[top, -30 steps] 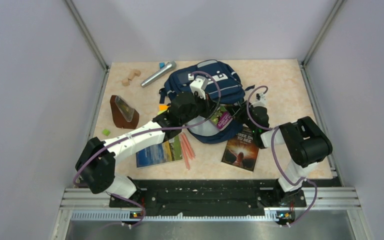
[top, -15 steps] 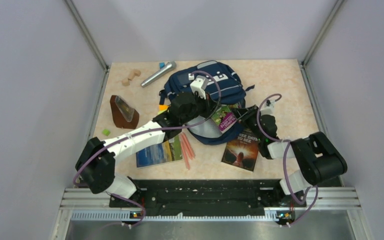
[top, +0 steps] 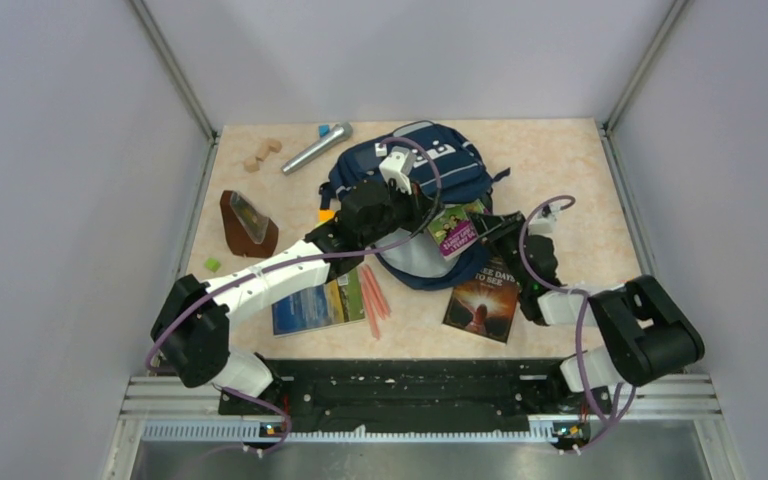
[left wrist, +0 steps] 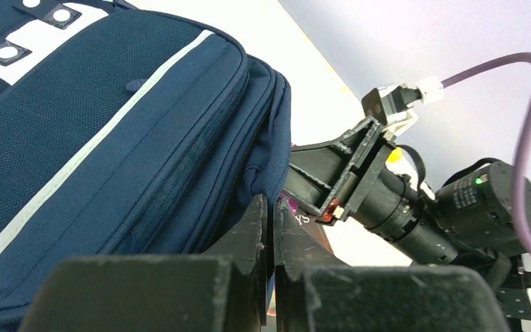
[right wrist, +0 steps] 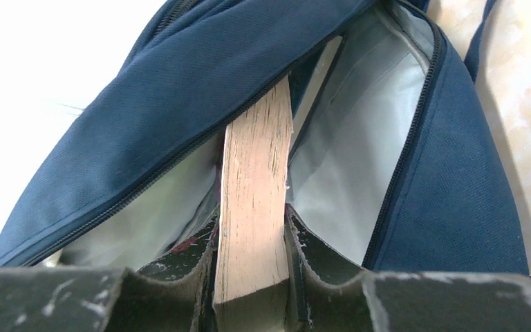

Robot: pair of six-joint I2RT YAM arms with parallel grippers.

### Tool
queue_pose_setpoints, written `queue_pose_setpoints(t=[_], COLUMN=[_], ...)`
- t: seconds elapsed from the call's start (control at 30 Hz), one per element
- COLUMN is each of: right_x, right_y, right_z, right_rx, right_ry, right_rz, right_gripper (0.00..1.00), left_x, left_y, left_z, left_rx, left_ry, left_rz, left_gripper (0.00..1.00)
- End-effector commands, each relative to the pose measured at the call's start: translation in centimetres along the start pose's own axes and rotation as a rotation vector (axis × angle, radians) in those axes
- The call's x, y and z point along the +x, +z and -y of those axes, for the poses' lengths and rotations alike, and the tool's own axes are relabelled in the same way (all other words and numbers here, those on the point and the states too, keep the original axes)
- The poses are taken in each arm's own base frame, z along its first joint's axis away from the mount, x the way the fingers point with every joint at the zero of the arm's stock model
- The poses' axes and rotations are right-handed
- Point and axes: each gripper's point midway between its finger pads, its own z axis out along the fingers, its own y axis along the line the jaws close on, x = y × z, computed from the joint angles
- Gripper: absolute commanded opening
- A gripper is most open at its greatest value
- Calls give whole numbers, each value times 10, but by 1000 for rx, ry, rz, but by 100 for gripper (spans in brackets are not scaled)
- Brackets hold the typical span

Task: Pack the student bag
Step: Place the book in the student bag.

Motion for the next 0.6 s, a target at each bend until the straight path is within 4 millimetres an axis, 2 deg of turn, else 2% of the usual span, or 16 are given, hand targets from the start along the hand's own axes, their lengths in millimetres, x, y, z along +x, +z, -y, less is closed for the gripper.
queue_pose_setpoints(t=[0.0, 0.1, 0.2, 0.33, 0.57], right_x=[-33, -28, -20, -14, 3], right_y=[16, 29, 42, 57, 90], right_z=[-65, -67, -62, -68, -38], right_rx=[-222, -237, -188, -192, -64], right_ry=[98, 115, 104, 97, 99], right_rz=[158, 173, 207, 225, 226], right_gripper=[0, 0, 0, 0, 0], left_x=[-55, -55, -57, -56, -53], left_y=[-6, -6, -9, -14, -15], left_z=[52, 54, 59, 61, 64], left_rx=[161, 170, 188, 201, 221], left_ry=[-8, -7, -6, 1, 2], left_rz=[139, 137, 134, 127, 115], left_gripper=[0, 0, 0, 0, 0])
